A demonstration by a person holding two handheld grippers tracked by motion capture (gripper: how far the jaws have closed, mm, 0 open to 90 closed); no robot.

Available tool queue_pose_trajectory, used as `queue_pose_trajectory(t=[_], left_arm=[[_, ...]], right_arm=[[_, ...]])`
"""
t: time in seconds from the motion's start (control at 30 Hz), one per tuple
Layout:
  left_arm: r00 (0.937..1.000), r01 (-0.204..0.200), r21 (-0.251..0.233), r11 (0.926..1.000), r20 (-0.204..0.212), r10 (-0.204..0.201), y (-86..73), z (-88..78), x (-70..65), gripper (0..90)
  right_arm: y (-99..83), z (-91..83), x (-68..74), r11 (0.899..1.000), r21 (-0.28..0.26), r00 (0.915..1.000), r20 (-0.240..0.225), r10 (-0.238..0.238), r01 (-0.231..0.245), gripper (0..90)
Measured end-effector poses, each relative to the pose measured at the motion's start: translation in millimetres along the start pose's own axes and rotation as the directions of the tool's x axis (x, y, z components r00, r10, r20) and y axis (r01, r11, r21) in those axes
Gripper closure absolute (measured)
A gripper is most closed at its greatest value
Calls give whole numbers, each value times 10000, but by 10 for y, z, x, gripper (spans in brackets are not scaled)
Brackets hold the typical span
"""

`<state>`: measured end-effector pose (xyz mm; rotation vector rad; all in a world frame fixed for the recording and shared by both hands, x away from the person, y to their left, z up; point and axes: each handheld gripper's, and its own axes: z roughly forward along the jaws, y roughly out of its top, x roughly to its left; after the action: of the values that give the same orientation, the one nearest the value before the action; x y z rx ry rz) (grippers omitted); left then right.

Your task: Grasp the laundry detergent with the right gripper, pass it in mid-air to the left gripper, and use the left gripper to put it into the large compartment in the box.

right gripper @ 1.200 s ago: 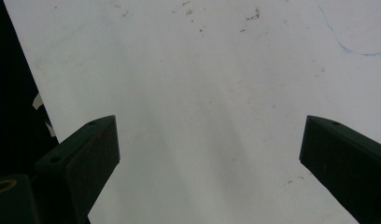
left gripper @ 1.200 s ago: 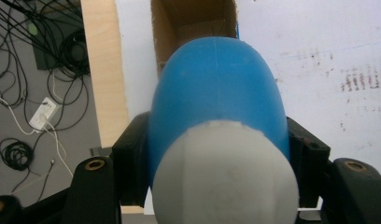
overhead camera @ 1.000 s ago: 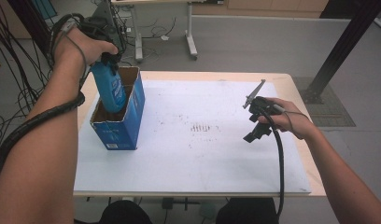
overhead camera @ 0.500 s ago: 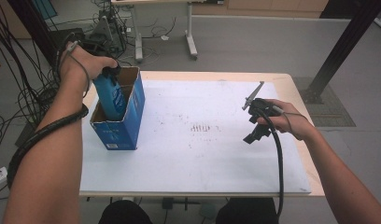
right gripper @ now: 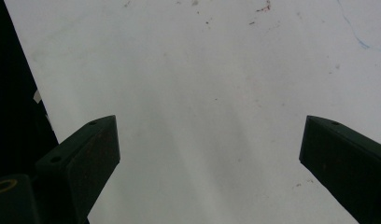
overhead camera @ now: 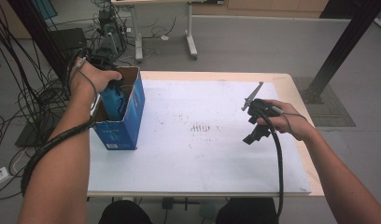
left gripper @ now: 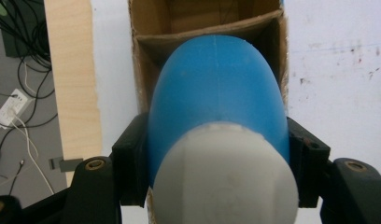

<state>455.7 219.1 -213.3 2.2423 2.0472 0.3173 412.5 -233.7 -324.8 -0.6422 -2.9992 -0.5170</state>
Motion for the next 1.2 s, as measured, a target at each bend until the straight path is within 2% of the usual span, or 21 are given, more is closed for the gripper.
queue_pose_trajectory(t=[0.27, 0.43, 0.6, 1.2], left_arm=[[9999, 6, 16, 10000, -120, -6, -49, 147, -1, 379], [9999, 149, -42, 9999, -16, -149, -80, 226, 18, 379], [9999, 118, -136, 9998, 16, -117, -97, 262, 13, 379], [9998, 159, 155, 9998, 113, -160, -163, 508, -39, 379]], right_arm=[[-14, 0, -9, 10000, -40, 10000, 5, 15, -15, 49], [-5, 8, -6, 10000, -29, 10000, -83, 6, -7, 49], [-1, -2, -7, 10000, -5, 10000, -45, -6, 6, 49], [14, 1, 0, 10000, -3, 10000, -71, -46, 46, 49]])
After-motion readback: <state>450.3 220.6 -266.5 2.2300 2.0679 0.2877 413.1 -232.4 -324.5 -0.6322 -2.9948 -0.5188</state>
